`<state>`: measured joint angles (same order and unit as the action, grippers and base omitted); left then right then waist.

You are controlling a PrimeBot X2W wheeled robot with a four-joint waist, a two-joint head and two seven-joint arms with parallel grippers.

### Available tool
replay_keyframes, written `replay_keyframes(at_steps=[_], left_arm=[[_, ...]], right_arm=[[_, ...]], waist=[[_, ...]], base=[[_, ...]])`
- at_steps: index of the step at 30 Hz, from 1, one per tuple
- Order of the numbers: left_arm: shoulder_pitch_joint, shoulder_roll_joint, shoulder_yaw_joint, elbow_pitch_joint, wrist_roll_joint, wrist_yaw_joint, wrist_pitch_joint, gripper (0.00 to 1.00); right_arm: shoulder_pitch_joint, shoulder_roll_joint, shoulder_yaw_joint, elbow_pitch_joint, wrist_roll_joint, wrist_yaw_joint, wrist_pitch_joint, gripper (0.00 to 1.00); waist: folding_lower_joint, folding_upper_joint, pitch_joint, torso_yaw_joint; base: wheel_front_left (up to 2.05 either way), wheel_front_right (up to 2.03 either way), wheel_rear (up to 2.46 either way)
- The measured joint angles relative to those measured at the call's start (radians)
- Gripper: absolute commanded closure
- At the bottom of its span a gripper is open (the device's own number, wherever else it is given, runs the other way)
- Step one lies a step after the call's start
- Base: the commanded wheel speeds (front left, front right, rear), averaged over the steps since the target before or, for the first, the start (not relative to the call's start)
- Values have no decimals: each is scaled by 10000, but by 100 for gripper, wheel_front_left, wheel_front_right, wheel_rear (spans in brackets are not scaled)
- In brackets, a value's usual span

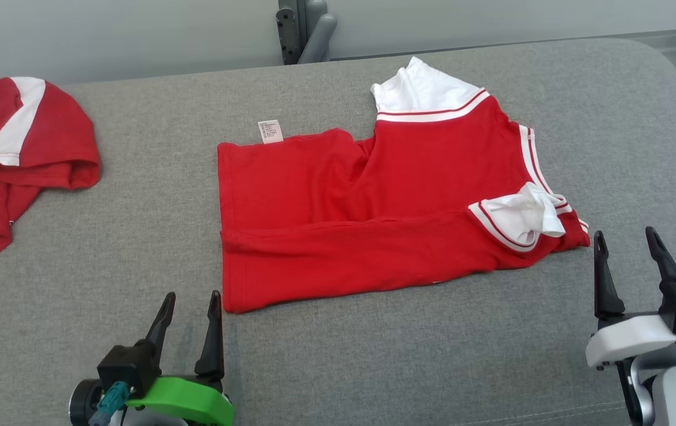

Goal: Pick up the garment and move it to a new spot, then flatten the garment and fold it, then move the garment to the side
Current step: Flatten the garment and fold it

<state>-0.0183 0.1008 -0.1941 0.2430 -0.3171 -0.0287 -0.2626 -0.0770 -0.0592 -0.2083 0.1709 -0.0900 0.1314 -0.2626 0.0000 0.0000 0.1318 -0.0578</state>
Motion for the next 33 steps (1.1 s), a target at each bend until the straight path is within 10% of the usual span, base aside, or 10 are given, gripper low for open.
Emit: replay_keyframes(at_steps=[33], left_arm=[[-3517, -221, -949, 5204, -692, -861, 1402, 7]], right_arm=[[-4880, -709, -610, 8466, -2464, -10, -38, 0]], waist=[[0, 0, 983, 177]], base=[[0, 0, 0]])
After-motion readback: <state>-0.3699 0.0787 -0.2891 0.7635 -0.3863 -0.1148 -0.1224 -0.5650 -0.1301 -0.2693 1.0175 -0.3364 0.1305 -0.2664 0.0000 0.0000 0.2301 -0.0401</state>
